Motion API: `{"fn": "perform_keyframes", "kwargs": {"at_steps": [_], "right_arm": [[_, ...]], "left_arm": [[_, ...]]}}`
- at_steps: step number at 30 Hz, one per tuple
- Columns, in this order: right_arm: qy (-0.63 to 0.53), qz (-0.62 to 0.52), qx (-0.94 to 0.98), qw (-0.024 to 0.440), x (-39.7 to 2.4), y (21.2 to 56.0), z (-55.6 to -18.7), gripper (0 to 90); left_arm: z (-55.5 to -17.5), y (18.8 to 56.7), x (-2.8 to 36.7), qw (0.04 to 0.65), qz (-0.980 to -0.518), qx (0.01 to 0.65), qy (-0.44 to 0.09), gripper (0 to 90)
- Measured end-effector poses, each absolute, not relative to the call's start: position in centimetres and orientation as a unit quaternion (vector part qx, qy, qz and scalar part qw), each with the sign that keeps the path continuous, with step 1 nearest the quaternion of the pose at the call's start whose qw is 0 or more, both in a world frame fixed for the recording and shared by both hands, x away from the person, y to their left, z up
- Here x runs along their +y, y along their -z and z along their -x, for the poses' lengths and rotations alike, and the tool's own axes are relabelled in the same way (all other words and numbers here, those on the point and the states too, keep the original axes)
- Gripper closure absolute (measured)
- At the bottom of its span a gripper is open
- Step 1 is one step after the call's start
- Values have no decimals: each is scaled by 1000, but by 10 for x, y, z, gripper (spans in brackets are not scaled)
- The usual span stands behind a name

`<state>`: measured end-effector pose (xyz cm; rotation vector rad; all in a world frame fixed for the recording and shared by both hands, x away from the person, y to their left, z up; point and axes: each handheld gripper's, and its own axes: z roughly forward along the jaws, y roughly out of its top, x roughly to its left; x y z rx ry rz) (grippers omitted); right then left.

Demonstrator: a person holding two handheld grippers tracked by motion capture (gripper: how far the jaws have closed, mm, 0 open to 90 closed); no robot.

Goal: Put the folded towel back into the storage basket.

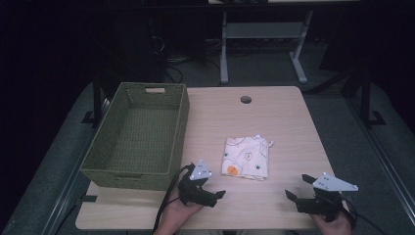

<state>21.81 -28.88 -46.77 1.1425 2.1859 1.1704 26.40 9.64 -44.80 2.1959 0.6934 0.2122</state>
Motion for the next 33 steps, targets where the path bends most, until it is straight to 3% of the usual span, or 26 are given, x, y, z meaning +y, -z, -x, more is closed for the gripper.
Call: {"fn": "perform_keyframes", "kwargs": {"at_steps": [17, 33], "right_arm": [[-426, -414, 782, 187, -287, 469, -222, 153], [-429, -410, 783, 186, -287, 468, -220, 153]], "left_arm": [[-291, 419, 55, 373, -896, 221, -94, 217], [-343, 407, 11, 321, -919, 211, -91, 228]]}}
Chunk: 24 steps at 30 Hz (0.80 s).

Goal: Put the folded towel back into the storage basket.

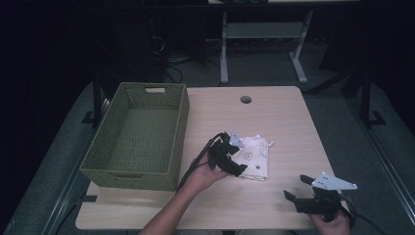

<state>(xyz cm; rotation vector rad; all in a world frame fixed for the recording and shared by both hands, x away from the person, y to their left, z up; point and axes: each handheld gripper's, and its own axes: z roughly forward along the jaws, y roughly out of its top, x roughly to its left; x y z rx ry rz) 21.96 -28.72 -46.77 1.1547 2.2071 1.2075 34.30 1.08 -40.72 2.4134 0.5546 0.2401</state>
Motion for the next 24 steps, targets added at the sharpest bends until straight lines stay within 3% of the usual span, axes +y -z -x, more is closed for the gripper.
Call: {"fn": "perform_keyframes", "kwargs": {"at_steps": [10, 14, 15, 24], "right_arm": [[-433, -400, 787, 184, -285, 466, -219, 149], [-432, -397, 789, 182, -284, 466, -218, 149], [-432, -396, 790, 181, -283, 466, -218, 149], [-431, -395, 791, 180, -282, 467, -218, 149]], "left_arm": [[-376, 425, -18, 290, -924, 240, -67, 216], [-387, 434, -23, 270, -928, 250, -57, 237], [-389, 437, -23, 264, -930, 249, -51, 286], [-390, 443, -32, 258, -932, 250, -51, 320]]}}
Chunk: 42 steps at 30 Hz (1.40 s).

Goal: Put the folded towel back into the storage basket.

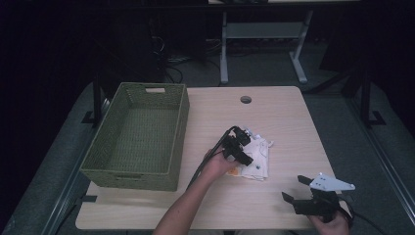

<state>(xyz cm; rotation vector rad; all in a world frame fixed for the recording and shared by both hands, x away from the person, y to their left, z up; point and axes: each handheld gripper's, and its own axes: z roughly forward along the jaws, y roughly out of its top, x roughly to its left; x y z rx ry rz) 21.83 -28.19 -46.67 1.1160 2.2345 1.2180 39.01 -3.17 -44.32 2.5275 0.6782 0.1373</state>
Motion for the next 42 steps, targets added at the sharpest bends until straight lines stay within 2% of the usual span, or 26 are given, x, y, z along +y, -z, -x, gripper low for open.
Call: {"fn": "perform_keyframes", "kwargs": {"at_steps": [1, 6, 12, 17, 19, 20, 26, 35, 42], "right_arm": [[-430, -393, 793, 181, -281, 467, -218, 149], [-426, -393, 794, 183, -281, 467, -218, 149], [-428, -391, 793, 183, -282, 466, -218, 150], [-426, -393, 794, 182, -281, 467, -218, 149], [-426, -394, 794, 182, -280, 467, -218, 150], [-426, -394, 794, 182, -280, 467, -218, 150], [-425, -393, 795, 182, -279, 467, -218, 150], [-426, -393, 794, 182, -279, 468, -217, 151], [-427, -400, 791, 180, -281, 468, -219, 151]], "left_arm": [[-389, 447, -35, 248, -935, 248, -51, 349], [-389, 450, -36, 246, -935, 248, -56, 355], [-388, 449, -36, 244, -934, 251, -68, 431], [-389, 448, -33, 247, -932, 256, -70, 552], [-390, 447, -32, 244, -933, 256, -70, 644], [-390, 447, -31, 243, -933, 256, -70, 644], [-393, 447, -27, 242, -932, 261, -69, 774], [-400, 443, -22, 232, -925, 297, -45, 808], [-402, 430, -9, 260, -912, 317, -2, 817]]}}
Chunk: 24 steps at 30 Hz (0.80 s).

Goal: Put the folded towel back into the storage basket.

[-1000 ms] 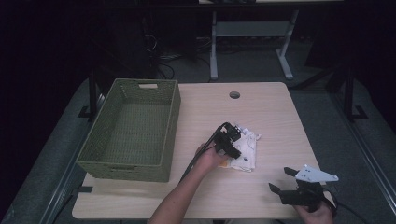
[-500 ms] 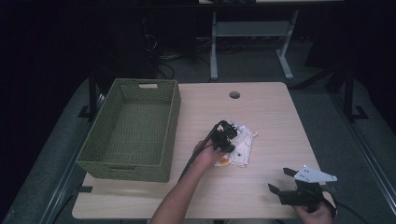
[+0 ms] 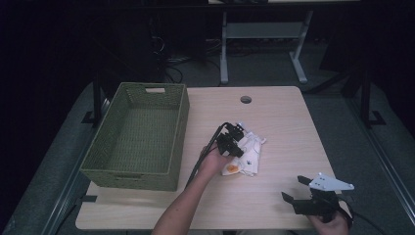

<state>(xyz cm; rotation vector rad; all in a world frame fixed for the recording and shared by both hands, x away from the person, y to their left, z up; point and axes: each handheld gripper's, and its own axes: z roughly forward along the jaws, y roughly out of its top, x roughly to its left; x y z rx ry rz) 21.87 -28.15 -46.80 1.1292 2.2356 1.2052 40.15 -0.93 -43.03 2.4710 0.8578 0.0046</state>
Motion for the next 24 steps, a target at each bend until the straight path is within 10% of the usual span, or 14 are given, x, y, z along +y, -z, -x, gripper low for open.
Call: {"fn": "perform_keyframes", "kwargs": {"at_steps": [24], "right_arm": [[-431, -417, 779, 184, -289, 467, -220, 150]], "left_arm": [[-389, 356, 38, 394, -856, 323, 90, 815]]}}
